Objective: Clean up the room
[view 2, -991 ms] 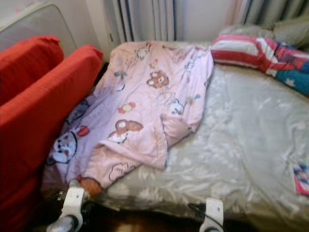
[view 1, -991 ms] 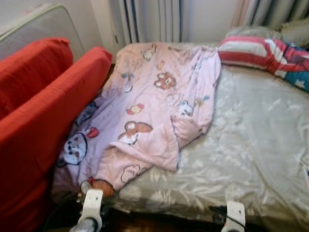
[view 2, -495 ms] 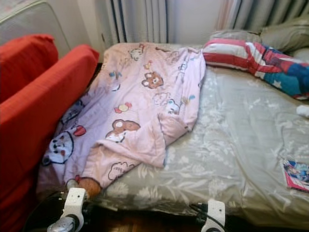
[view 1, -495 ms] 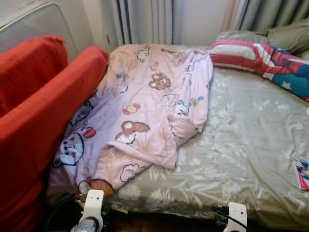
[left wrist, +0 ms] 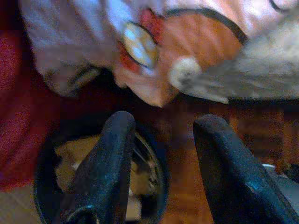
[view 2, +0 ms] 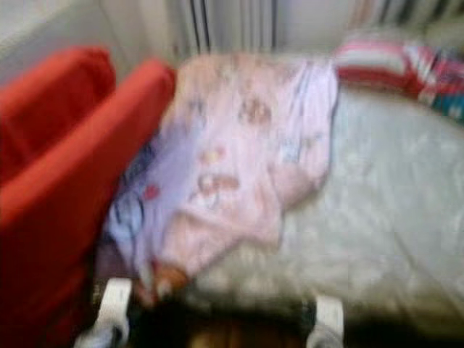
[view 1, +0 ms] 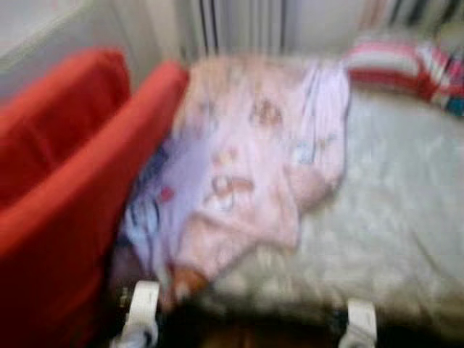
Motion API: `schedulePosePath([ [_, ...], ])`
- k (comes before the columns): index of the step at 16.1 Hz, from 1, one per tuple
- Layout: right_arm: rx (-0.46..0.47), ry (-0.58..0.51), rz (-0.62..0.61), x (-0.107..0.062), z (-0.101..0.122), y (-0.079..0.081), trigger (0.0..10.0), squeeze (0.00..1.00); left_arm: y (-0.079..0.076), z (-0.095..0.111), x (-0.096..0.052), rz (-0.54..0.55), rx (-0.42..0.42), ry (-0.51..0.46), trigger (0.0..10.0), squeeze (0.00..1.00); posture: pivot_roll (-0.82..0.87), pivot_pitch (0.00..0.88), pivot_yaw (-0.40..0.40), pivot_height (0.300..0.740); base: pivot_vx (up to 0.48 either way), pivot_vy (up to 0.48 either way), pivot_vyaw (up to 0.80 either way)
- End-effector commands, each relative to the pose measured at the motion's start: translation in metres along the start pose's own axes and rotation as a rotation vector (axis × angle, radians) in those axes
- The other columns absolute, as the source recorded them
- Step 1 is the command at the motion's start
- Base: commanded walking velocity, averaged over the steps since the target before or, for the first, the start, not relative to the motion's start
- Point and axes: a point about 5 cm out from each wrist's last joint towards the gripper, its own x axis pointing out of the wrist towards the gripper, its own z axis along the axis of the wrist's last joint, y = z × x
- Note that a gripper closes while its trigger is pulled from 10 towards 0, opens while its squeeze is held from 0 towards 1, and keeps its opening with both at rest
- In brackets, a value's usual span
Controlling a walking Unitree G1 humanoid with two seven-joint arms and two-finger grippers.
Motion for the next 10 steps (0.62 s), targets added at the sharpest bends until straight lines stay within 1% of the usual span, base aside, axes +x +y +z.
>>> schedulePosePath([
  [1,0.01,0.012,0.016,-0.0004,-0.0037,0.007,10.0,0.0,0.0057,-0.007,-0.0025,0.01,0.013,0.024,10.0,0.0,0.06,0.093,0.059,0.74,0.0,0.0,0.0],
  [10,0.006,-0.003,0.02,0.0012,0.0016,0.0086,10.0,0.0,0.0032,-0.0065,-0.0024,0.0,0.006,0.016,10.0,0.0,0.06,0.093,0.055,0.74,0.0,0.0,0.0],
])
